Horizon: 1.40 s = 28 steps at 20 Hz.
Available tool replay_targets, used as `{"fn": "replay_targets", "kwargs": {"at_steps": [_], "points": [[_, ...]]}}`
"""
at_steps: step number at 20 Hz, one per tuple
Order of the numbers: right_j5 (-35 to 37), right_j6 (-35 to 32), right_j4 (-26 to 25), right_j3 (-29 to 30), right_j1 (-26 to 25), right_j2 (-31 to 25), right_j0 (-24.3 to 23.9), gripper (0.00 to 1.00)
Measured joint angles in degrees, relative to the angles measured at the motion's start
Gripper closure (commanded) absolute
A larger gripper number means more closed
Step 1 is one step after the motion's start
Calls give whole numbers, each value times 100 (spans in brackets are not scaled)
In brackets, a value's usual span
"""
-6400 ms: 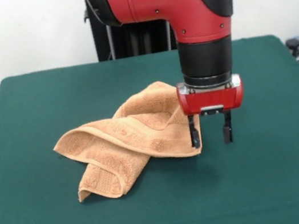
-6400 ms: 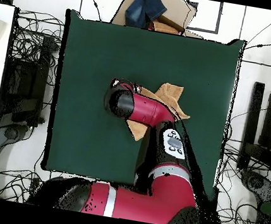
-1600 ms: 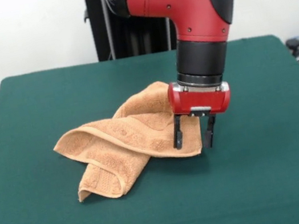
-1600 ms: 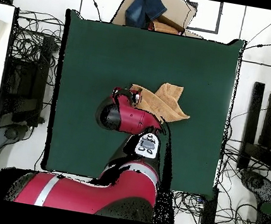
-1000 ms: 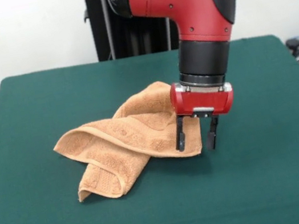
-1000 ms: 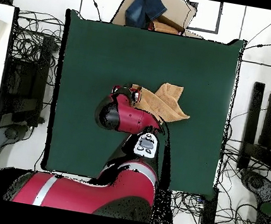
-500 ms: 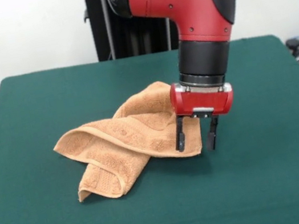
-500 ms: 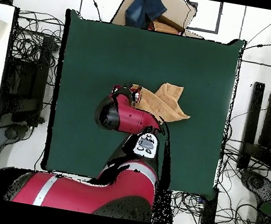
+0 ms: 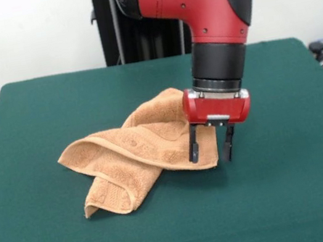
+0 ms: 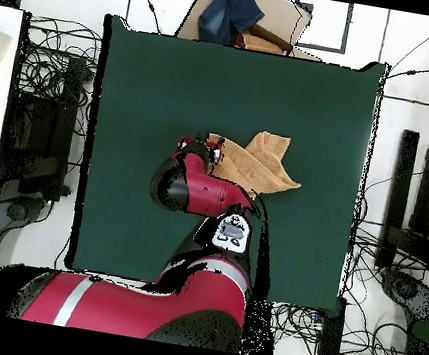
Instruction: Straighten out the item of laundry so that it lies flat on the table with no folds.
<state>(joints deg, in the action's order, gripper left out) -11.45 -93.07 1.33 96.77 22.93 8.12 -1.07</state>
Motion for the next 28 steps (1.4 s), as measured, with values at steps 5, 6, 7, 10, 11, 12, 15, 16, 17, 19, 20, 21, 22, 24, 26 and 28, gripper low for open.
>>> {"fn": "replay_targets", "kwargs": {"at_steps": [5, 6, 7, 10, 11, 12, 15, 16, 17, 19, 20, 21, 22, 24, 26, 28], "points": [[-192, 0, 1, 208, -4, 0, -25, 0], [-220, 0, 2, 239, -4, 0, -26, 0], [-247, 0, 2, 270, -4, 1, -27, 0], [-359, 0, 2, 400, -8, 0, -26, 0], [-389, 0, 2, 433, -10, 0, -26, 0], [-418, 0, 2, 467, -12, 0, -26, 0], [-494, 0, 3, 555, -19, 0, -25, 0], [-502, 0, 3, 564, -20, 0, -25, 0], [-511, 0, 5, 572, -21, 0, -23, 0], [-515, 0, 14, 580, -24, 0, -18, 0], [-515, 0, 44, 580, -27, 0, -12, 0], [-515, 0, 61, 579, -27, 0, -9, 0], [-514, 0, 75, 580, -28, -1, -8, 0], [-514, 0, 113, 580, -30, 0, -2, 0], [-514, 0, 159, 580, -34, 0, 9, 0], [-514, 0, 220, 580, -35, 0, 37, 0]]}}
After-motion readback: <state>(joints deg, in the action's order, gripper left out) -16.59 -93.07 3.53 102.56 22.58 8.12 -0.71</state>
